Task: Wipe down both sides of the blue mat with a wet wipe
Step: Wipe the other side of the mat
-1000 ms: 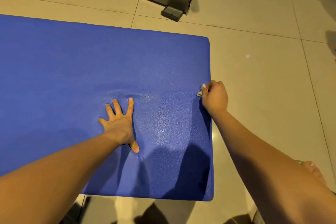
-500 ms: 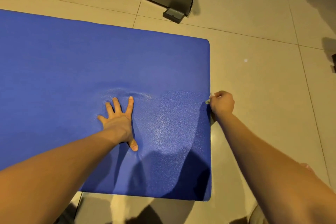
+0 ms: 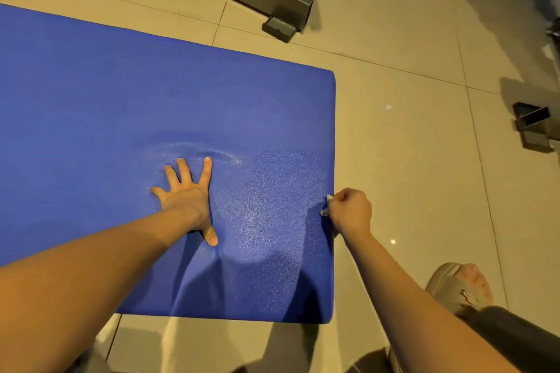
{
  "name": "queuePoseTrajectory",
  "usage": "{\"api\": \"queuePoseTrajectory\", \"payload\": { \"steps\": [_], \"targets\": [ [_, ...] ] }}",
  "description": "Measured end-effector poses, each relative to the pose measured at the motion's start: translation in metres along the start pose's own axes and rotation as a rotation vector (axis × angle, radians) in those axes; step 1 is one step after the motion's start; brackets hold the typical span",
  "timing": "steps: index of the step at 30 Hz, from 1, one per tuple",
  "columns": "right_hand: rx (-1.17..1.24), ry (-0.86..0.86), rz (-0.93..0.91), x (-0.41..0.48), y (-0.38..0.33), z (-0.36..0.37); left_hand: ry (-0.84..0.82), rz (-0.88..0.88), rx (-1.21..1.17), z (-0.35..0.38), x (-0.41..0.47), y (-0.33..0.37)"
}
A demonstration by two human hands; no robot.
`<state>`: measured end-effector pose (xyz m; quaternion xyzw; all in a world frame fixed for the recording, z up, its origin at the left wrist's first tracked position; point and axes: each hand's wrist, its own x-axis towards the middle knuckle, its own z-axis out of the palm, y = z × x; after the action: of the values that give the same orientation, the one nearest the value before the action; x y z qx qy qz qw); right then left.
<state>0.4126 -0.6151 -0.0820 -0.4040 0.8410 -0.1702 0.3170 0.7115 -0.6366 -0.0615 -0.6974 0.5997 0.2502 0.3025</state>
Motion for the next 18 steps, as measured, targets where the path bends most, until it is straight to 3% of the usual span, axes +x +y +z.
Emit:
{"api": "queuePoseTrajectory", "payload": {
  "steps": [7, 12, 18],
  "targets": [
    [0.248, -0.001, -0.134, 0.028, -0.098, 0.049, 0.007, 0.01, 0.005, 0.002, 0.0, -0.001],
    [0.057, 0.0, -0.172, 0.033, -0.13, 0.082, 0.02, 0.02, -0.015, 0.007, 0.006, -0.001],
    [-0.005, -0.197, -0.407, -0.008, -0.143, 0.143, 0.054, 0.035, -0.032, 0.013, 0.007, -0.005]
  ]
}}
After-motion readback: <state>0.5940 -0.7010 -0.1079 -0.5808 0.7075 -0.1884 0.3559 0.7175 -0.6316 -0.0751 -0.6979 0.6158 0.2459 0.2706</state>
